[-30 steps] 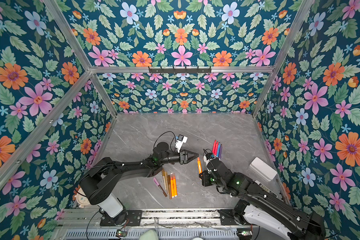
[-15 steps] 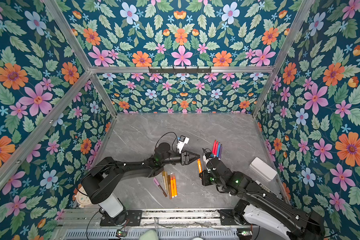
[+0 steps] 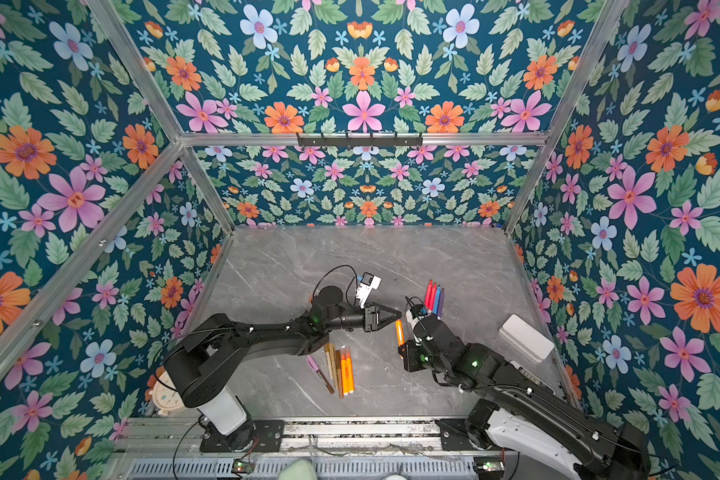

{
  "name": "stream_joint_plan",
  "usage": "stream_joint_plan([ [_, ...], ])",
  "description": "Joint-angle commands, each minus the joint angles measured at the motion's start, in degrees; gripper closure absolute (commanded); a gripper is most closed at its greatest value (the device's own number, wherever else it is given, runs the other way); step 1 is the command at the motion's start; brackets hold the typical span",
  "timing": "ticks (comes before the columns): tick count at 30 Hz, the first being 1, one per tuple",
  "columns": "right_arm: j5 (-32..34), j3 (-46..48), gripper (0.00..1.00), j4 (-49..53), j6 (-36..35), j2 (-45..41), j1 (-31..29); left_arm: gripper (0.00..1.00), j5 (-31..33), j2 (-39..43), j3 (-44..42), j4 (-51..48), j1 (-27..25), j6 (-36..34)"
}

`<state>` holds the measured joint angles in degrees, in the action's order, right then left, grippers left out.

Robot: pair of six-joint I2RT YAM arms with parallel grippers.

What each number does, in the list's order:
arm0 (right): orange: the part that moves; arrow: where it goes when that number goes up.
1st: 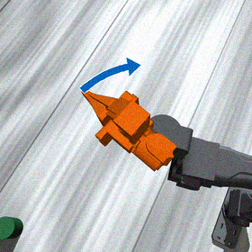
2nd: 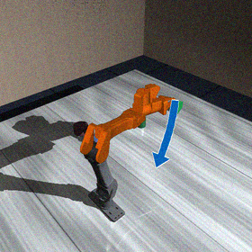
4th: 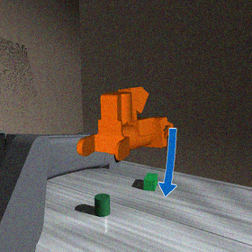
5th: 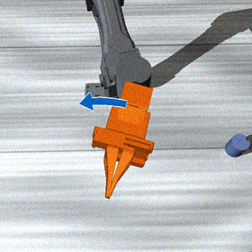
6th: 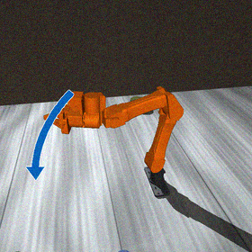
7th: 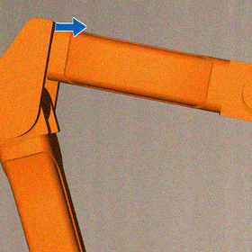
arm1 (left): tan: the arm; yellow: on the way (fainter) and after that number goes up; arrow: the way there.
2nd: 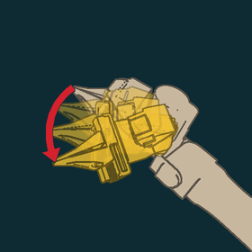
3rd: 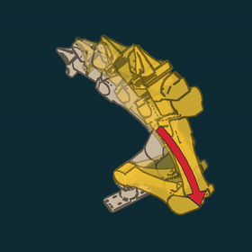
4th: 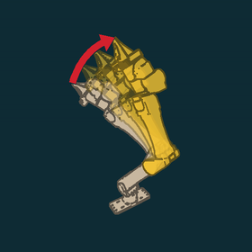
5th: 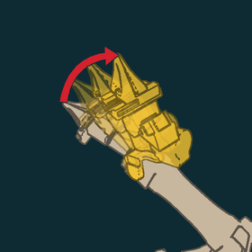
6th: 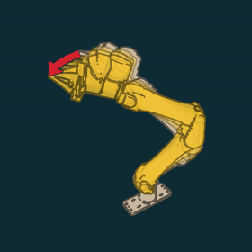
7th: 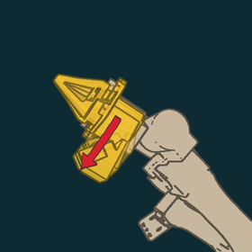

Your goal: Open the pen caps

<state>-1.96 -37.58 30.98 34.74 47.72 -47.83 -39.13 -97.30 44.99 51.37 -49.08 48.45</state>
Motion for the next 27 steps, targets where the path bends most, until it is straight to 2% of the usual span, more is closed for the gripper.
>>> stream_joint_plan([
  [1, 0.30, 0.31, 1.00, -1.35, 0.15, -0.17, 0.01, 0.74, -0.64, 0.09, 0.17, 1.01, -0.12, -0.43],
  [3, -0.14, 0.49, 1.00, -1.64, 0.23, -0.09, -0.02, 0.75, -0.34, 0.26, 0.01, 0.84, -0.06, -0.70],
  [5, -0.38, 0.58, 1.00, -1.63, 0.27, 0.00, -0.04, 0.80, -0.18, 0.44, 0.16, 0.62, -0.05, -0.88],
  [10, -0.16, 0.58, 1.00, -1.34, 0.40, -0.35, -0.05, 1.00, 0.01, 0.44, 0.12, 0.04, -0.10, -1.24],
  [12, 0.23, 0.49, 0.98, -1.21, 0.41, -0.53, 0.03, 1.00, 0.10, 0.53, 0.02, -0.05, -0.08, -1.19],
  [15, 2.09, 0.57, 0.78, -1.20, 1.02, -0.87, 0.05, 1.00, 0.10, 0.61, 0.18, -0.05, -0.06, -1.09],
  [18, 2.46, 0.41, 0.71, -2.51, 1.42, -0.92, 1.00, 1.00, 0.11, 0.62, 0.24, 0.09, -0.05, -1.07],
  [27, -1.50, -0.94, 0.70, -7.99, 0.49, 5.00, 2.22, 1.00, -0.32, 0.95, -0.13, 0.92, -0.07, -0.23],
])
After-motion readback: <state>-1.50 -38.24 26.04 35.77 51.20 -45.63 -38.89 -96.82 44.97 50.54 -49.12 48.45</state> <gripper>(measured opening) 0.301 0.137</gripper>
